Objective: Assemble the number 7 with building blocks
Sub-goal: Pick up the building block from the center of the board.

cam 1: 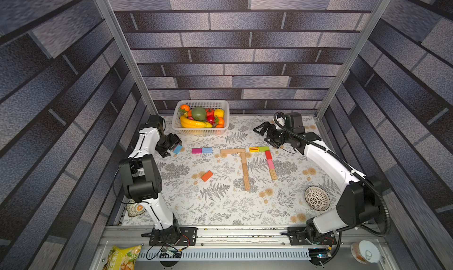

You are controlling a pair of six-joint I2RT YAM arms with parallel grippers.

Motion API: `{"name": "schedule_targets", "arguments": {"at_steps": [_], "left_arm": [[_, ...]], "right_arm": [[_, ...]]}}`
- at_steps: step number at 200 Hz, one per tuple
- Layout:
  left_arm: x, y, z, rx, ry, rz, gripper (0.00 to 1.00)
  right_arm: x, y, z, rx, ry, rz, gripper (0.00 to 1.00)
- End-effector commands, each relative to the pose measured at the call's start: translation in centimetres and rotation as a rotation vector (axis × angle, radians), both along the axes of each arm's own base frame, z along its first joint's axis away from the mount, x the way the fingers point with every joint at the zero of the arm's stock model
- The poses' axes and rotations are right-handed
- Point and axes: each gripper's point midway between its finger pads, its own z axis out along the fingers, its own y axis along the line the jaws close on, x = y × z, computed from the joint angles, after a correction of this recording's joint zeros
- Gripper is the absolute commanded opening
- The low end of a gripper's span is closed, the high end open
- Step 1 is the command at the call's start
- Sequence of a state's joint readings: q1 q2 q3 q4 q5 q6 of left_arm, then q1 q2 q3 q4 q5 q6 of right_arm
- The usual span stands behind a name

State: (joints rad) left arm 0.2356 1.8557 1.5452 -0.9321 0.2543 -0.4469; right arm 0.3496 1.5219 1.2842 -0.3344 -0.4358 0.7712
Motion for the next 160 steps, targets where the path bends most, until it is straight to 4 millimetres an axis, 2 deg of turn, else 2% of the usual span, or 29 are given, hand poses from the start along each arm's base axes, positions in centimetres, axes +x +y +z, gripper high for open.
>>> {"name": "schedule_targets", "arguments": {"at_steps": [1, 40, 70, 120, 160], "left_arm": [[1.1, 1.5, -0.7, 0.090, 0.024, -0.095, 0.83], [4.3, 3.2, -2.8, 0.142, 0.063, -0.134, 0.82], [6.0, 2.9, -4.5, 0.152, 0.098, -0.188, 0.81], [6.3, 0.9, -7.7, 0.147, 0.147, -0.277, 0.81], [6.3, 0.1, -8.9, 0.174, 0.173, -0.354, 0.78]], "right_arm": [[-0.4, 0.6, 0.1, -0.011, 0.009, 0.044, 1.00], [-0.7, 0.5, -0.5, -0.023, 0.032, 0.053, 1.00], [-0.6, 0.4, -0.6, -0.028, 0.040, 0.049, 1.00], [-0.2, 0.3, -0.3, -0.031, 0.041, 0.033, 1.00], [-0.1, 0.3, -0.4, -0.018, 0.053, 0.015, 1.00]]}}
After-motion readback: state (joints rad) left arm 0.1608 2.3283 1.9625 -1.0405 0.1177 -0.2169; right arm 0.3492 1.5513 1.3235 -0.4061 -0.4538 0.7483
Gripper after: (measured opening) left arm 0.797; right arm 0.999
